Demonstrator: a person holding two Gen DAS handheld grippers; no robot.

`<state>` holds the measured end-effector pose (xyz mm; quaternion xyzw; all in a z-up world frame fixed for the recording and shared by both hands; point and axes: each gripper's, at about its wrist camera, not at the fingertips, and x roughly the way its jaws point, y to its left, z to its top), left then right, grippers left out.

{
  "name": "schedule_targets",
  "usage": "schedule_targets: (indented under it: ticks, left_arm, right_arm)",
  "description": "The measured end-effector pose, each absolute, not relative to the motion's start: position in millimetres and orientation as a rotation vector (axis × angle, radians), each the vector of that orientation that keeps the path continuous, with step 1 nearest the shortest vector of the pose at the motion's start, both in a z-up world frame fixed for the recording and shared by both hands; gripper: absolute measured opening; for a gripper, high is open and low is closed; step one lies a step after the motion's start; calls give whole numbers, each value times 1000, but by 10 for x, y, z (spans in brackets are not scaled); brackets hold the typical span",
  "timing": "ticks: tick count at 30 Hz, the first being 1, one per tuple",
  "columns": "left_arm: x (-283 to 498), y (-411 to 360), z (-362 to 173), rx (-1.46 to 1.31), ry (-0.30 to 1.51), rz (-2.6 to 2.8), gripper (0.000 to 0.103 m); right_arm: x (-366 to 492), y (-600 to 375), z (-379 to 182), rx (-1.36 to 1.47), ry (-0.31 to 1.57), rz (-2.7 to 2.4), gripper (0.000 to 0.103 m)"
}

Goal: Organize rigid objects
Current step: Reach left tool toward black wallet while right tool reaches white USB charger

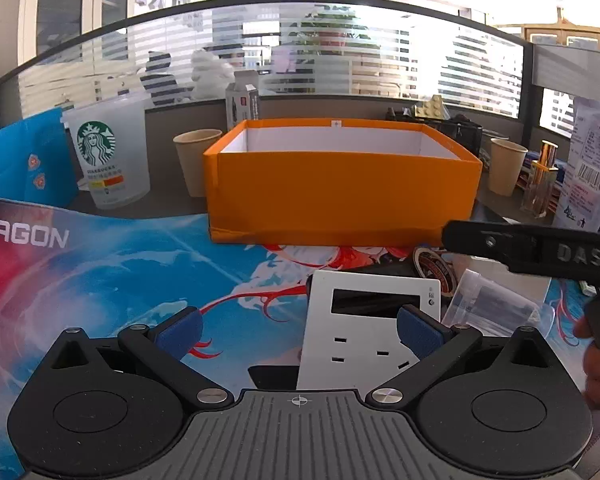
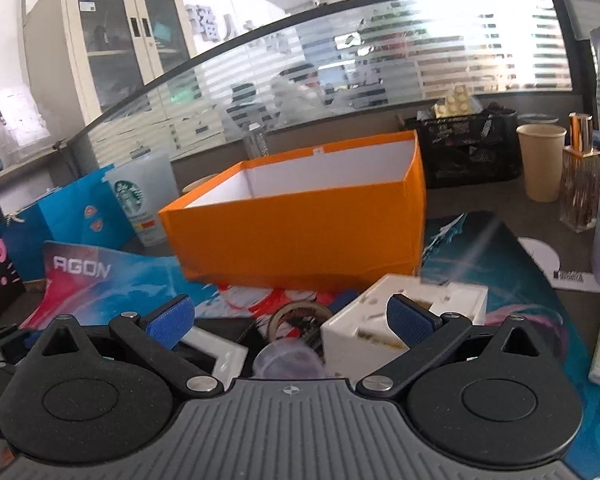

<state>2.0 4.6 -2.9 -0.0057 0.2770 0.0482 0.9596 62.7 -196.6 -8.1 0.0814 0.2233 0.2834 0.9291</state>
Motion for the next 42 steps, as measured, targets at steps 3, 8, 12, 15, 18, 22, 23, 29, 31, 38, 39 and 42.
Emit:
schedule_targets:
  ticks: [3, 8, 12, 15, 18, 22, 23, 29, 31, 38, 39, 42]
  left_arm:
    - [-2, -44, 33, -3, 566, 76, 103]
    - [9, -102, 70, 28, 563, 59, 103]
    - [99, -111, 24, 50, 562, 49, 103]
    - [62, -134, -18, -26, 539, 17, 103]
    - [45, -199, -5, -31, 538, -1, 103]
    - [5, -250, 33, -23, 543, -17, 103]
    - [-7, -249, 37, -24, 540, -14, 103]
    - [-56, -263, 19, -16, 526, -1, 103]
    - [-76, -273, 16, -10, 524, -2, 103]
    - [-78, -270, -21, -12, 536, 4, 103]
    - [-73, -267, -26, -15, 541, 4, 103]
    - [-60, -262, -34, -20, 547, 6, 103]
  right_arm:
    - [689, -1972, -90, 170, 463, 578, 103]
    - [517, -2081, 80, 56, 388, 565, 103]
    - [290, -2195, 139, -43, 378, 569, 103]
    - [208, -2250, 129, -67, 404, 573, 103]
    - [207, -2262, 104, -73, 433, 543, 103]
    - [228, -2266, 85, -84, 470, 500, 103]
    - [223, -2276, 85, -84, 470, 493, 103]
    - [185, -2306, 86, -83, 470, 488, 103]
    - [163, -2299, 96, -86, 468, 492, 103]
    - [132, -2279, 97, -87, 475, 492, 103]
    - [126, -2279, 98, -87, 477, 493, 103]
    - [117, -2277, 94, -85, 476, 497, 103]
